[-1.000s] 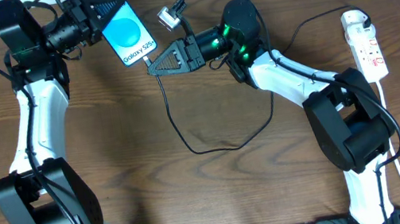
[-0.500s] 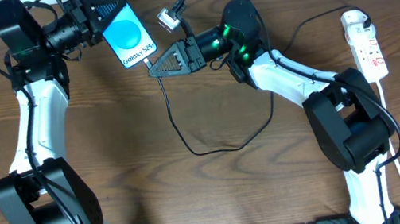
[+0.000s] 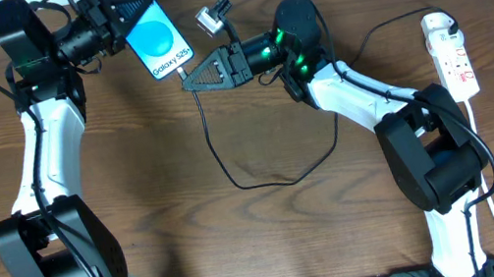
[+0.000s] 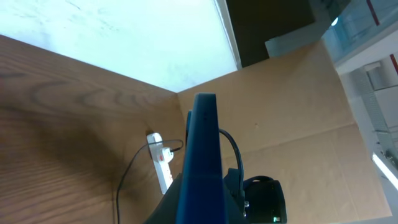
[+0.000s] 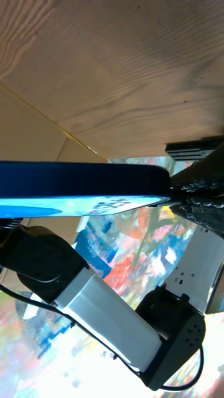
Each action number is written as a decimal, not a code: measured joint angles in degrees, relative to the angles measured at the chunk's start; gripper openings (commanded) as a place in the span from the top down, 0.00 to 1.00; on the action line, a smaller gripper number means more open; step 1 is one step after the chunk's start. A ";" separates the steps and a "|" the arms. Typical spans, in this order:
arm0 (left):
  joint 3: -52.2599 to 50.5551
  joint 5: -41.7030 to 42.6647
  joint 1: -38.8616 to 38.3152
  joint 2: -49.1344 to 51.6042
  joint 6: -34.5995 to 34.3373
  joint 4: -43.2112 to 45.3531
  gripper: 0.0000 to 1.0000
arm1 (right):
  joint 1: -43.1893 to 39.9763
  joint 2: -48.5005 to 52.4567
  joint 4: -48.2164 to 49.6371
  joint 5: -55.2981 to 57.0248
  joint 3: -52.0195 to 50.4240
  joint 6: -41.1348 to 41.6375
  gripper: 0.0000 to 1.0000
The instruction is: Plug charger to phone and switch on socket
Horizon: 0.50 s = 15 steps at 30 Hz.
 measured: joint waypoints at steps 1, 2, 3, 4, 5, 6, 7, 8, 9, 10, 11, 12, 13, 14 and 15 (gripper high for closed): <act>0.00 -0.09 0.11 0.02 0.02 0.00 0.93 | 0.00 0.00 -0.20 0.17 0.00 -0.11 0.98; 0.00 -0.17 0.24 0.00 0.00 -0.04 0.92 | 0.00 0.00 -0.28 0.35 0.00 -0.15 0.99; 0.00 -0.17 0.37 0.00 0.00 -0.07 0.93 | 0.00 0.00 -0.35 0.50 0.00 -0.20 0.98; 0.00 -0.17 0.57 0.00 -0.02 -0.07 0.93 | 0.00 0.00 -0.37 0.66 0.00 -0.31 0.98; 0.00 -0.17 0.74 0.00 -0.02 -0.07 0.93 | -0.04 0.00 -0.39 0.68 0.00 -0.33 0.98; 0.00 -0.17 0.90 0.00 -0.02 -0.07 0.93 | -0.07 0.00 -0.39 0.70 0.00 -0.33 0.98; 0.00 -0.17 1.05 0.00 -0.02 -0.09 0.93 | -0.11 0.00 -0.39 0.72 0.00 -0.35 0.98; 0.00 -0.20 1.11 0.00 -0.02 -0.11 0.92 | -0.11 0.00 -0.39 0.74 0.00 -0.35 0.98; 0.00 -0.20 1.16 0.00 -0.02 -0.13 0.93 | -0.11 0.00 -0.39 0.74 0.00 -0.35 0.98; 0.00 -0.20 1.18 0.00 -0.02 -0.13 0.93 | -0.11 0.00 -0.39 0.72 0.00 -0.35 0.98; 0.00 -0.20 1.18 0.00 -0.04 -0.13 0.93 | -0.11 0.00 -0.39 0.72 0.00 -0.35 0.98; 0.00 -0.20 1.18 0.00 -0.02 -0.13 0.92 | -0.09 0.00 -0.39 0.72 0.00 -0.35 0.98; 0.00 -0.20 1.18 0.00 -0.02 -0.13 0.93 | -0.09 0.00 -0.39 0.72 0.00 -0.35 0.98; 0.00 -0.20 1.18 0.00 -0.02 -0.13 0.93 | -0.09 0.00 -0.39 0.70 0.00 -0.35 0.98; 0.00 -0.20 1.18 0.00 -0.02 -0.13 0.93 | -0.04 0.00 -0.39 0.72 0.00 -0.37 0.98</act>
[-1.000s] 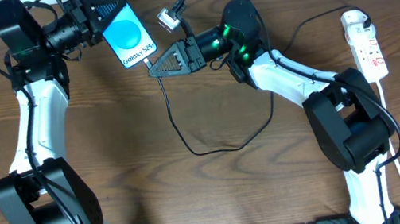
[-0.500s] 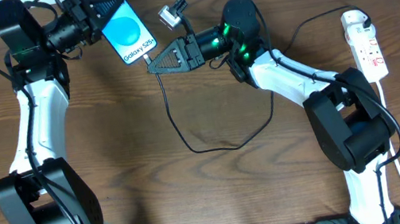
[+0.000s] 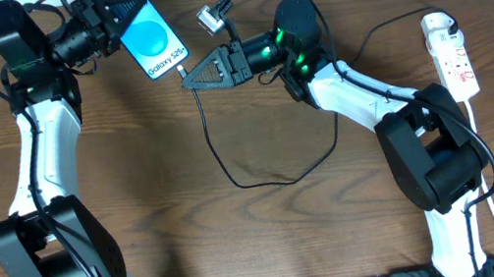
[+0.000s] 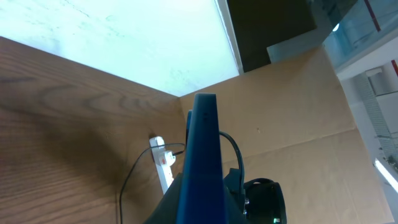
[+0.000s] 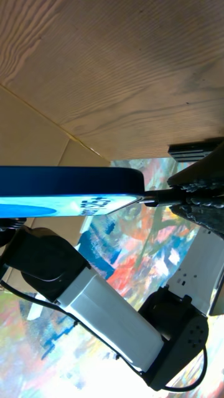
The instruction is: Plug charger to phone and switch on socket
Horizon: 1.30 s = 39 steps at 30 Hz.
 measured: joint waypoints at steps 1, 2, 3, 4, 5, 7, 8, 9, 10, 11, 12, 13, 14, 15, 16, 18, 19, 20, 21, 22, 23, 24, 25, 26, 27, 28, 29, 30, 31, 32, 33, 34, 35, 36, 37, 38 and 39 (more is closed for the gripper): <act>0.00 0.00 0.00 0.00 0.00 0.00 0.93 | 0.00 0.00 0.00 -0.02 0.00 0.00 0.98; 0.00 0.00 0.00 0.00 0.00 0.00 0.93 | 0.00 0.00 0.00 -0.02 0.00 0.00 0.98; 0.00 0.00 0.00 0.00 0.00 0.00 0.93 | 0.11 0.00 0.00 0.00 0.00 -0.09 0.99; 0.00 0.00 0.00 0.02 0.00 -0.02 0.93 | 0.20 0.00 0.00 -0.02 0.00 -0.15 0.98; 0.00 0.00 0.00 0.00 0.00 -0.02 0.93 | 0.22 0.00 0.00 -0.02 0.00 -0.17 0.98; 0.00 0.00 0.00 0.00 0.00 -0.02 0.93 | 0.42 0.00 0.00 -0.07 0.00 -0.17 0.98; 0.00 0.00 0.00 0.02 0.00 -0.02 0.93 | 0.44 0.00 0.00 -0.11 0.00 -0.17 0.98; 0.00 0.00 0.00 0.00 0.00 -0.02 0.93 | 0.46 0.00 0.00 -0.15 0.00 -0.17 0.99; 0.00 0.00 0.00 0.00 0.00 -0.02 0.92 | 0.50 0.00 0.00 -0.15 0.00 -0.17 0.98; 0.00 0.00 0.00 0.00 0.00 -0.02 0.92 | 0.52 0.00 0.00 -0.17 0.00 -0.17 0.98; 0.00 0.00 0.00 0.00 0.00 -0.02 0.93 | 0.52 0.00 0.00 -0.20 0.00 -0.17 0.99; 0.00 0.00 0.00 0.00 0.00 -0.02 0.92 | 0.52 0.00 0.00 -0.20 0.00 -0.17 0.98; 0.00 0.00 0.00 0.00 0.00 -0.02 0.93 | 0.55 0.00 0.00 -0.22 0.00 -0.17 0.98; 0.00 0.00 0.00 0.00 0.00 -0.02 0.93 | 0.55 0.00 0.00 -0.24 0.00 -0.17 0.98; 0.00 0.00 0.00 0.00 0.00 -0.02 0.93 | 0.55 0.00 0.00 -0.26 0.00 -0.17 0.99; 0.00 0.00 0.00 0.00 0.00 -0.39 0.93 | 0.55 0.00 0.00 -0.35 0.00 -0.17 0.98; 0.00 0.02 0.00 0.00 0.00 -0.85 0.92 | 0.55 0.00 0.00 -0.37 0.00 -0.17 0.98; 0.00 -0.02 0.00 0.00 0.00 -1.38 0.93 | 0.55 0.00 0.00 -0.37 0.00 -0.17 0.98; 0.00 0.00 -0.02 0.00 -0.02 -1.92 0.93 | 0.61 0.00 0.00 -0.39 0.00 -0.17 0.98; -0.02 0.00 -0.07 0.00 -0.02 -2.14 0.93 | 0.83 0.00 0.00 -0.42 0.00 -0.17 0.98; -0.02 0.00 -0.07 0.00 0.00 -2.27 0.93 | 0.94 0.00 0.00 -0.42 0.00 -0.17 0.98; -0.02 0.00 -0.07 0.00 0.00 -2.40 0.93 | 1.20 0.00 0.00 -0.42 0.00 -0.17 0.98; -0.02 0.00 -0.07 0.00 -0.02 -2.43 0.93 | 1.49 0.00 0.00 -0.44 0.00 -0.17 0.98; -0.02 0.00 -0.09 0.00 -0.02 -2.45 0.93 | 1.73 0.00 0.00 -0.44 0.00 -0.17 0.98; -0.02 0.00 -0.07 0.00 -0.02 -2.47 0.93 | 1.97 0.00 0.00 -0.52 0.00 -0.17 0.99; -0.02 0.00 -0.07 0.00 -0.02 -2.45 0.92 | 2.12 0.00 0.00 -0.57 0.00 -0.17 0.98; -0.02 0.00 -0.09 0.00 -0.02 -2.45 0.92 | 2.23 0.00 0.00 -0.59 0.00 -0.17 0.98; -0.02 0.00 -0.09 0.00 -0.02 -2.47 0.93 | 2.25 0.00 0.00 -0.59 0.00 -0.17 0.98; -0.02 0.02 -0.09 0.00 -0.02 -2.47 0.93 | 2.25 0.00 0.00 -0.59 0.00 -0.17 0.98; -0.02 0.04 -0.07 0.00 0.00 -2.47 0.93 | 2.25 0.00 0.00 -0.59 0.00 -0.17 0.98; -0.02 0.04 -0.07 0.00 -0.02 -2.45 0.93 | 2.25 0.00 0.00 -0.59 0.00 -0.17 0.98; -0.02 0.11 -0.07 0.00 0.00 -2.45 0.92 | 2.25 0.00 0.00 -0.59 0.00 -0.17 0.98; -0.02 0.26 -0.07 0.00 0.00 -2.45 0.93 | 2.21 0.00 0.00 -0.59 0.00 -0.17 0.98; -0.02 0.33 -0.07 0.00 -0.02 -2.47 0.93 | 2.19 0.00 0.00 -0.59 0.00 -0.20 0.98; -0.02 0.42 -0.07 0.00 -0.02 -2.45 0.93 | 2.14 0.00 0.00 -0.59 0.00 -0.17 0.98; -0.02 0.55 -0.07 0.00 0.00 -2.45 0.92 | 2.14 0.00 0.00 -0.59 0.00 -0.17 0.98; -0.02 0.68 -0.07 0.00 0.00 -2.45 0.93 | 2.14 0.00 0.00 -0.59 0.00 -0.17 0.98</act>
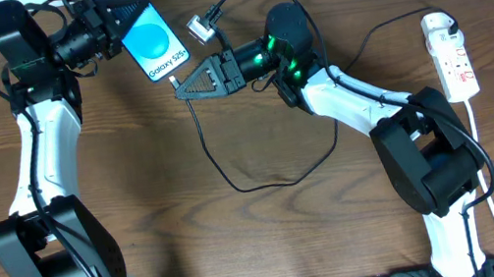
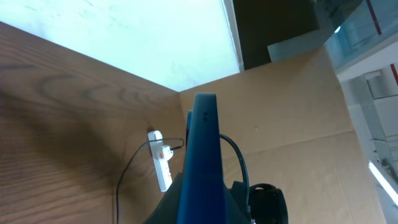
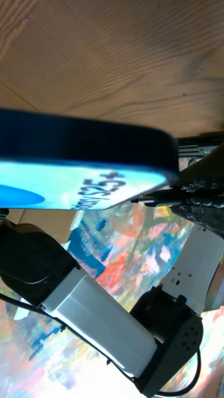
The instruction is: Plug charger to phone and switch on socket
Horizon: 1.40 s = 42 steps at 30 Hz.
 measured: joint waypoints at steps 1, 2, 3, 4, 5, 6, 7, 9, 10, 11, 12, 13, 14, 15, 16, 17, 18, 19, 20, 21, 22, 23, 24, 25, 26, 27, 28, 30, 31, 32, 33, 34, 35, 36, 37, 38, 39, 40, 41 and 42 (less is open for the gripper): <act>0.00 0.09 0.00 0.00 0.00 0.00 0.93 | 0.00 0.00 0.00 0.00 0.00 0.00 0.98; 0.00 0.22 0.00 0.00 0.00 0.00 0.93 | 0.00 0.00 0.00 0.00 0.00 0.00 0.98; 0.00 0.42 -0.02 0.00 0.00 0.00 0.93 | 0.00 0.00 0.00 0.00 0.00 -0.02 0.98; 0.00 0.83 0.00 0.00 0.02 0.00 0.92 | 0.00 0.00 0.00 0.00 0.00 0.00 0.98; 0.00 1.16 0.00 0.00 0.04 0.00 0.93 | 0.00 0.00 0.00 0.00 0.00 0.00 0.98; 0.00 1.36 0.00 0.00 0.04 0.00 0.93 | 0.00 0.00 0.00 0.00 0.00 0.00 0.98; 0.00 1.55 0.00 0.00 0.04 0.00 0.93 | 0.00 0.00 0.00 0.00 0.00 -0.02 0.98; 0.00 2.10 0.00 0.00 0.20 0.00 0.93 | 0.00 0.00 0.00 0.00 0.00 -0.09 0.98; 0.00 2.43 0.00 0.00 0.24 0.00 0.93 | 0.00 0.00 0.00 -0.07 0.00 -0.22 0.98; 0.00 2.69 0.00 0.00 0.24 0.00 0.92 | 0.00 0.00 -0.02 -0.20 0.00 -0.26 0.98; 0.00 2.86 0.00 0.00 0.24 0.02 0.93 | 0.00 0.00 0.00 -0.22 0.00 -0.26 0.99; 0.00 2.99 0.00 0.00 0.24 0.00 0.92 | 0.00 0.00 0.00 -0.28 0.00 -0.31 0.98; 0.00 3.04 0.00 0.00 0.24 0.00 0.93 | 0.00 0.00 -0.02 -0.33 0.00 -0.33 0.98; 0.00 3.06 0.00 0.00 0.24 0.00 0.93 | 0.00 0.00 0.00 -0.35 0.00 -0.39 0.98; 0.00 3.06 0.00 0.00 0.24 0.00 0.92 | 0.00 0.00 0.00 -0.37 0.00 -0.42 0.98; 0.00 3.06 0.00 0.00 0.26 0.00 0.92 | 0.00 0.00 0.00 -0.39 0.00 -0.42 0.98; 0.00 3.06 0.00 0.00 0.26 0.00 0.92 | 0.00 0.00 0.00 -0.39 0.00 -0.42 0.98; 0.00 3.08 0.00 0.00 0.35 0.00 0.93 | 0.00 0.00 0.00 -0.39 0.00 -0.42 0.98; 0.00 3.08 0.00 0.00 0.42 0.02 0.92 | 0.00 0.00 0.00 -0.39 0.00 -0.42 0.98; 0.00 3.06 0.00 0.02 0.44 0.00 0.92 | 0.00 0.00 0.00 -0.39 0.00 -0.42 0.98; 0.00 3.06 0.00 0.00 0.46 0.00 0.93 | 0.00 0.00 0.00 -0.42 0.00 -0.42 0.98; 0.00 3.06 0.00 0.00 0.48 0.00 0.93 | 0.00 0.00 0.00 -0.39 0.00 -0.42 0.98; 0.00 3.06 0.00 0.02 0.68 0.02 0.93 | 0.00 0.00 0.00 -0.39 0.00 -0.42 0.98; 0.00 3.06 0.00 0.00 0.70 0.02 0.92 | 0.00 0.00 0.00 -0.39 0.00 -0.42 0.98; 0.00 3.06 0.00 0.00 0.72 0.02 0.93 | 0.00 0.00 0.00 -0.39 0.00 -0.42 0.98; 0.00 3.06 0.00 0.00 0.83 0.00 0.93 | 0.00 0.00 0.00 -0.39 0.00 -0.42 0.98; 0.00 3.06 0.00 0.00 0.92 0.00 0.93 | 0.00 0.00 0.00 -0.42 0.00 -0.42 0.99; 0.00 3.06 0.00 0.02 1.14 0.02 0.93 | 0.00 0.00 0.00 -0.39 0.00 -0.44 0.98; 0.00 3.06 0.00 0.00 1.33 0.00 0.93 | 0.00 0.00 0.00 -0.42 0.00 -0.42 0.98; 0.00 3.06 0.00 0.00 1.38 0.00 0.92 | 0.00 0.00 0.00 -0.42 0.00 -0.44 0.98; 0.00 3.06 0.00 0.00 1.51 0.00 0.93 | 0.00 0.00 0.00 -0.42 0.00 -0.42 0.99; 0.00 3.06 0.00 0.00 1.55 0.00 0.93 | 0.00 0.00 0.00 -0.39 0.00 -0.42 0.98; 0.00 3.06 0.00 0.00 1.57 0.02 0.93 | 0.00 0.00 0.00 -0.39 0.00 -0.42 0.99; 0.00 3.06 0.00 0.00 1.57 0.00 0.93 | 0.00 0.00 0.00 -0.42 0.00 -0.42 0.98; 0.00 3.06 0.00 0.00 1.57 0.02 0.92 | 0.00 0.00 0.00 -0.42 0.00 -0.42 0.98; 0.00 3.06 0.00 0.00 1.62 0.00 0.93 | -0.07 0.00 0.00 -0.39 0.00 -0.44 0.98; 0.00 3.06 0.00 0.00 1.68 0.00 0.93 | -0.07 0.00 0.00 -0.39 0.00 -0.42 0.98; 0.00 3.08 0.00 0.00 1.70 0.00 0.93 | -0.07 0.00 0.00 -0.42 0.00 -0.44 0.99; 0.00 3.08 0.00 0.00 1.68 0.00 0.93 | -0.07 0.00 0.00 -0.42 0.00 -0.44 0.99; 0.00 3.13 0.00 0.00 1.70 0.00 0.93 | -0.11 0.00 0.00 -0.42 0.00 -0.42 0.98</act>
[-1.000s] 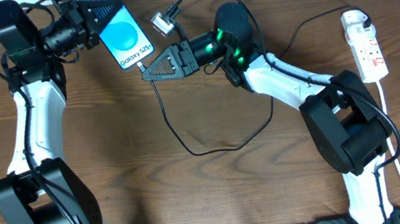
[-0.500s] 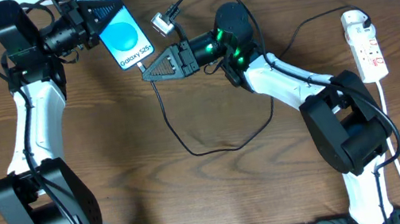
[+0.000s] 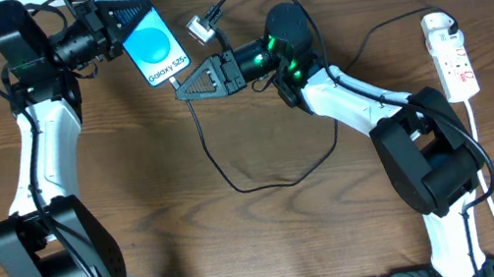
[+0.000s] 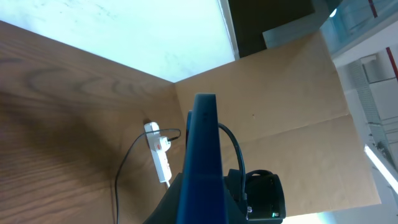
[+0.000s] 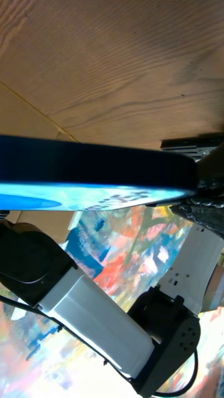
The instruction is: Plug charger to phone and switch on socket
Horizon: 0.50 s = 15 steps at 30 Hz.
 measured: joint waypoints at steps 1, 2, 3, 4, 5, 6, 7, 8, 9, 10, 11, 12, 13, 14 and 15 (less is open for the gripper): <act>0.00 0.02 0.00 0.00 -0.04 0.00 0.93 | 0.00 0.00 0.00 -0.04 0.00 0.00 0.98; 0.00 0.09 0.00 0.00 -0.24 0.02 0.93 | -0.07 0.00 0.00 -0.09 0.00 -0.02 0.98; 0.00 0.13 0.00 0.00 -0.42 0.00 0.93 | -0.11 0.00 0.00 -0.20 0.00 -0.02 0.98; 0.00 0.13 0.00 0.00 -0.50 0.00 0.93 | -0.20 0.00 0.00 -0.24 0.00 0.00 0.98; 0.00 0.13 0.00 0.00 -0.68 0.02 0.93 | -0.26 0.00 0.00 -0.28 0.00 0.00 0.99; 0.00 0.13 0.00 0.02 -0.85 0.02 0.93 | -0.39 0.00 0.00 -0.42 0.00 0.00 0.98; 0.00 0.11 0.00 0.00 -0.98 0.02 0.92 | -0.50 0.00 0.00 -0.46 0.00 0.00 0.98; 0.00 0.11 0.00 0.00 -1.16 0.02 0.93 | -0.59 0.00 0.00 -0.55 0.00 -0.02 0.98; 0.00 0.11 0.00 0.02 -1.31 0.02 0.93 | -0.70 0.00 -0.02 -0.63 0.00 -0.02 0.98; 0.00 0.11 0.00 0.00 -1.33 0.02 0.93 | -0.74 0.00 -0.02 -0.68 0.00 0.00 0.98; 0.00 0.11 0.00 0.00 -1.36 0.02 0.93 | -0.74 0.00 -0.02 -0.68 0.00 -0.02 0.98; 0.00 0.11 0.00 0.00 -1.38 0.02 0.92 | -0.74 0.00 -0.02 -0.68 0.00 -0.02 0.98; 0.00 0.11 0.00 0.00 -1.42 0.02 0.93 | -0.74 0.00 -0.02 -0.68 0.00 -0.02 0.98; 0.00 0.11 0.00 0.02 -1.46 0.02 0.92 | -0.74 0.00 -0.02 -0.68 0.00 -0.02 0.98; 0.00 0.11 0.00 0.00 -1.46 0.02 0.93 | -0.74 0.00 -0.02 -0.68 0.00 -0.02 0.98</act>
